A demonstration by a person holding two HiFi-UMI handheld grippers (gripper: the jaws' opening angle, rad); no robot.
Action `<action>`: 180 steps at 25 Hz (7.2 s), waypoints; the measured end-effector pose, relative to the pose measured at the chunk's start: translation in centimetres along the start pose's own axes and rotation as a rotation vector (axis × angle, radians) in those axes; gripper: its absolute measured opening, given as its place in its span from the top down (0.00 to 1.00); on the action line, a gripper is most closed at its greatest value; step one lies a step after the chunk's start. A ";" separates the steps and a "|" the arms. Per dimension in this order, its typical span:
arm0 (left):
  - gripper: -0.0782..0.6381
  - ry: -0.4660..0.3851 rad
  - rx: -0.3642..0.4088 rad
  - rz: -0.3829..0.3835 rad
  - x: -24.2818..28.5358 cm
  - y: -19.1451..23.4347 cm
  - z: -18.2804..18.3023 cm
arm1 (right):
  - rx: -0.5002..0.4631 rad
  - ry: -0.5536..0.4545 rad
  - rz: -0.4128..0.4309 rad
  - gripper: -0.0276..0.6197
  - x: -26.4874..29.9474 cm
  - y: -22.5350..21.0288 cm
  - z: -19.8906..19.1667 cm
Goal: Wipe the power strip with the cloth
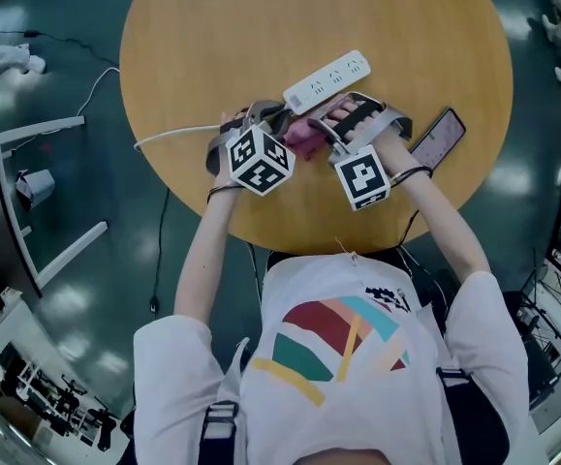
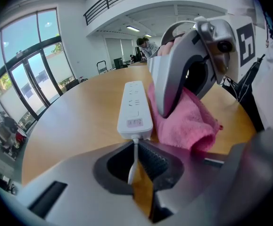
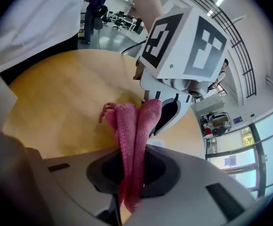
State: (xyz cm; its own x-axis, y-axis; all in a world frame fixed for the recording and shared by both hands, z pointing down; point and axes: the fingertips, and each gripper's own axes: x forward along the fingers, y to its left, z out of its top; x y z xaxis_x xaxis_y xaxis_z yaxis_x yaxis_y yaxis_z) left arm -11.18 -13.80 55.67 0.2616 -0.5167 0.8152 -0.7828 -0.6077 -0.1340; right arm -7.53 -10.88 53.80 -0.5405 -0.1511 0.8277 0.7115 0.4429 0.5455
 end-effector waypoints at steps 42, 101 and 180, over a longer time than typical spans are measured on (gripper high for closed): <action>0.79 0.066 -0.013 -0.042 0.0 -0.1 0.2 | 1.519 -0.041 -0.005 0.90 -3.6 -6.3 -21.8; 0.79 -0.014 -0.018 0.019 -0.9 -0.6 0.0 | 1.372 -0.015 0.144 0.90 0.1 -4.9 0.6; 0.79 -0.053 -0.024 0.180 -1.0 -0.4 -0.4 | 0.868 -0.194 0.119 0.90 -5.7 -8.8 -15.7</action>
State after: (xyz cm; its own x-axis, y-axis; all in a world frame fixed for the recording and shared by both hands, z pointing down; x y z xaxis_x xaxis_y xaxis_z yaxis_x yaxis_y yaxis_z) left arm -11.37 -12.77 55.16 0.1449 -0.6477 0.7480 -0.8327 -0.4881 -0.2613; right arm -3.70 -27.77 46.38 -0.6072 0.0557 0.7926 0.2203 0.9702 0.1006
